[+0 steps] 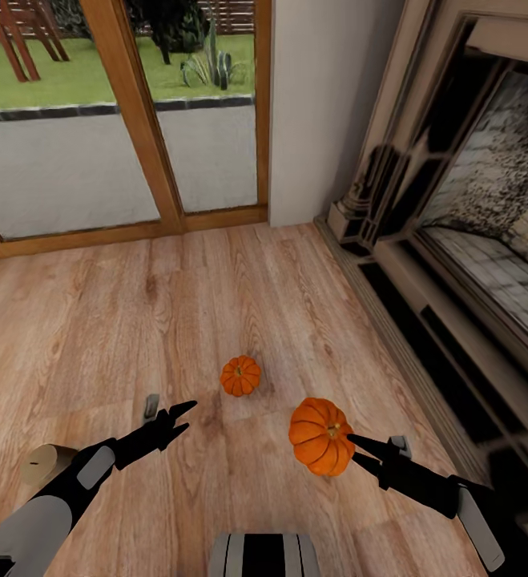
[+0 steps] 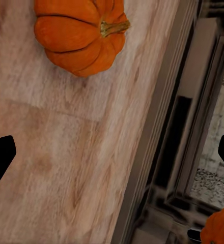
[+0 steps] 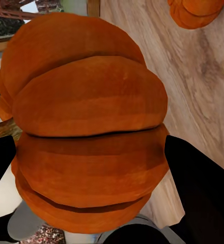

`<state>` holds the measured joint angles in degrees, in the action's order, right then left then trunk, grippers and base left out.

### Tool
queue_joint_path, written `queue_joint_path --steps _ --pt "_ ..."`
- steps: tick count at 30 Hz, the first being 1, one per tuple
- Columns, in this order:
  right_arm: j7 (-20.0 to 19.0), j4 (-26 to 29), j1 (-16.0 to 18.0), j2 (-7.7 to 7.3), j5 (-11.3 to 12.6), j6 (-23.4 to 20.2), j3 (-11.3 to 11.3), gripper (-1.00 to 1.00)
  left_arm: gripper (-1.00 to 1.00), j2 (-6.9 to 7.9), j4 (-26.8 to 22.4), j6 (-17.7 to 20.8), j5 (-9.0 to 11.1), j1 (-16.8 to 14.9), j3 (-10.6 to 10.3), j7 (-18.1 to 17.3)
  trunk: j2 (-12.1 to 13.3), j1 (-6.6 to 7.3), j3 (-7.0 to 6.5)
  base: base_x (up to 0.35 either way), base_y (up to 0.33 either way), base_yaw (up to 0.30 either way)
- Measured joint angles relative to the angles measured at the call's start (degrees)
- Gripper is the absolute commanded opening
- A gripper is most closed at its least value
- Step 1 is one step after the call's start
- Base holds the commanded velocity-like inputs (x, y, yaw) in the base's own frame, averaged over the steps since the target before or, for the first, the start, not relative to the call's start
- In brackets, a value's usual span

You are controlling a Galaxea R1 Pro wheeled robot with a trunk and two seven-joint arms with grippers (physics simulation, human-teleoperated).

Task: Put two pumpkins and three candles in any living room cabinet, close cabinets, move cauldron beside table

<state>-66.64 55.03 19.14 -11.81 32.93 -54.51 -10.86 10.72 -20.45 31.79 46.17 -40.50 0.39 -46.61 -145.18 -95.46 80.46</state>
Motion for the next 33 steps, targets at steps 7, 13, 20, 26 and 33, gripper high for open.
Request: queue_joint_path --steps 7,13,20,26,33 --pt "0.0 0.0 0.0 0.3 -0.1 0.1 -0.1 -1.0 1.0 0.0 -0.5 0.0 0.0 0.1 -0.1 0.0 0.0 -0.08 0.67 0.0 0.0 0.0" --pt "0.0 0.0 0.0 0.37 0.1 0.1 0.0 -1.0 1.0 0.0 -0.6 0.0 -0.1 0.1 -0.2 0.0 0.0 -0.07 0.67 0.028 0.0 0.0" --pt "0.0 0.0 0.0 0.38 0.3 0.0 0.0 -1.0 1.0 0.0 -0.6 0.0 -0.1 0.1 -0.4 0.0 0.0 -0.07 0.67 0.174 0.0 0.0" --pt "0.0 0.0 0.0 0.38 0.3 0.0 0.0 -1.0 1.0 0.05 -0.6 0.0 -0.1 0.1 -0.3 0.0 0.0 -0.05 0.66 0.211 0.018 0.0" --pt "0.0 0.0 0.0 0.42 0.2 0.1 0.1 -1.0 1.0 0.09 -0.6 0.1 -0.1 0.1 -0.2 0.0 0.0 -0.06 0.66 0.208 0.102 0.0"
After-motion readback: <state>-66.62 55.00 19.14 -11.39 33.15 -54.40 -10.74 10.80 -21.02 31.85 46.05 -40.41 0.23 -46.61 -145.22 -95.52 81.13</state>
